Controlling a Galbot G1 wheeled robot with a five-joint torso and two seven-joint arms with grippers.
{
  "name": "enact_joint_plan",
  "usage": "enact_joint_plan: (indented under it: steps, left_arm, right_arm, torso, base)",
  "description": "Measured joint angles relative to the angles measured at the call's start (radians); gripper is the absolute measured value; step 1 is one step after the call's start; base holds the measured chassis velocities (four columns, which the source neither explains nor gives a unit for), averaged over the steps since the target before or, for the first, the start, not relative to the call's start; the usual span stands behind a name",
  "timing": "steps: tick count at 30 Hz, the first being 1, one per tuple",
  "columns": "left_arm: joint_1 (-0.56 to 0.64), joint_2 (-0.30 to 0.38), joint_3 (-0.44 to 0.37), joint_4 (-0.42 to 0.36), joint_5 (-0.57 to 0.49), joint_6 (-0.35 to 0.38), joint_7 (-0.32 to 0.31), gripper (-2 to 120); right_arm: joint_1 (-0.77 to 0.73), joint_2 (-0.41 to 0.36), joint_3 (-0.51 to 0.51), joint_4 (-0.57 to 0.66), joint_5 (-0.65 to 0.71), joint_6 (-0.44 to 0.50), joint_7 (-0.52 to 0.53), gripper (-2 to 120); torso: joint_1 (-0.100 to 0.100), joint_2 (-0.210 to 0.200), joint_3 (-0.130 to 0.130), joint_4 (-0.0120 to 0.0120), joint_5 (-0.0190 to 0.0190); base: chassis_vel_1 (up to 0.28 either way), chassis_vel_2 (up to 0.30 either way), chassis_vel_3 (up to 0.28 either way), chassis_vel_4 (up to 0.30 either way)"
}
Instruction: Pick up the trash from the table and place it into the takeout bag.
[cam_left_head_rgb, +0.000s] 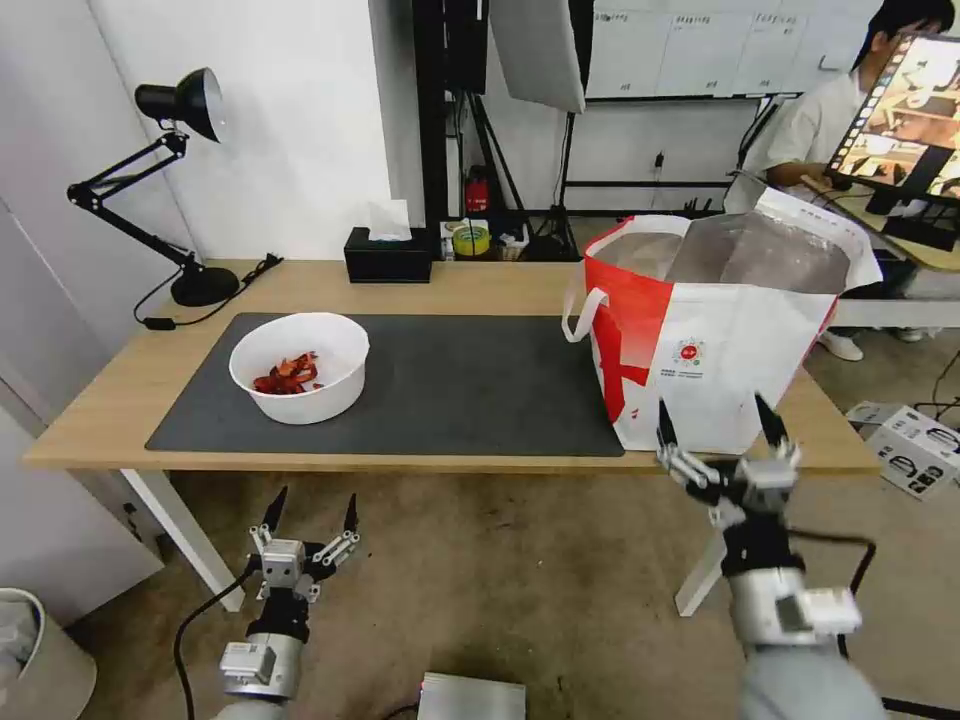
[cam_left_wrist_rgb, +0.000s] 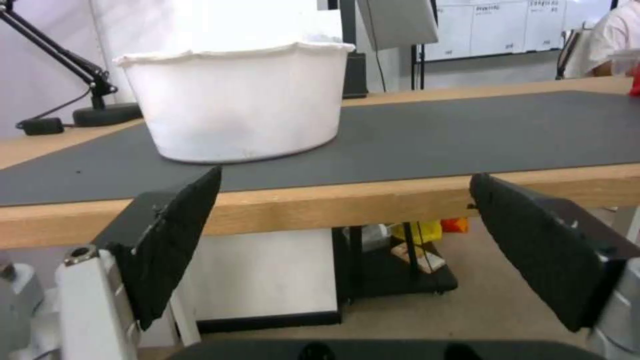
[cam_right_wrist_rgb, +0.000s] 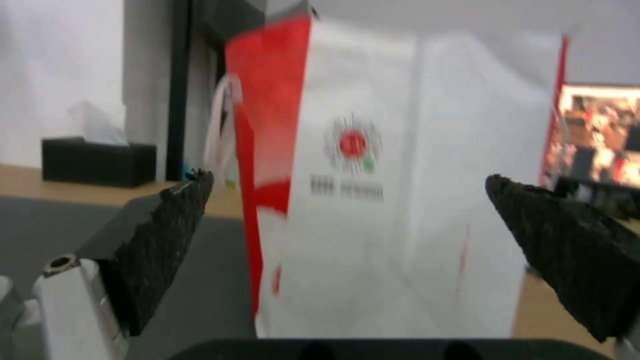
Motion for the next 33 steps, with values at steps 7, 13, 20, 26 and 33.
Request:
enact_joint_plan:
  steps: [7,13,20,26,33]
  left_arm:
    - [0.0,0.0,-0.004,-0.003,-0.004,-0.001,-0.002,100]
    - [0.002,0.001,-0.008,-0.007,-0.006,-0.002,-0.004,100]
    - [-0.001,0.0,-0.009,-0.007,-0.018,-0.002,-0.006,100]
    - [-0.005,-0.005,-0.012,-0.015,-0.028,-0.005,-0.006,100]
    - [-0.021,0.04,-0.052,-0.159,-0.166,0.132,-0.046,100]
  right_arm:
    - [-0.032,0.049,-0.033,-0.084,-0.043,0.059,0.017,100]
    - [-0.022,0.057,-0.045,-0.157,-0.042,0.081,0.021,100]
    - [-0.011,0.047,-0.049,-0.171,-0.027,0.075,0.02,100]
    - [-0.005,0.033,-0.048,-0.159,0.001,0.05,0.016,100]
    - [0.006,0.015,-0.043,-0.141,0.02,0.029,0.014,100]
  torso:
    - [0.0,0.0,0.0,0.0,0.0]
    - [0.0,0.0,0.0,0.0001,0.0003]
    - [0.0,0.0,0.0,0.0002,0.0002]
    - [0.0,0.0,0.0,0.0001,0.0]
    - [0.0,0.0,0.0,0.0002,0.0001]
  base:
    - [0.0,0.0,0.0,0.0]
    - [0.0,0.0,0.0,0.0]
    - [0.0,0.0,0.0,0.0]
    - [0.0,0.0,0.0,0.0]
    - [0.0,0.0,0.0,0.0]
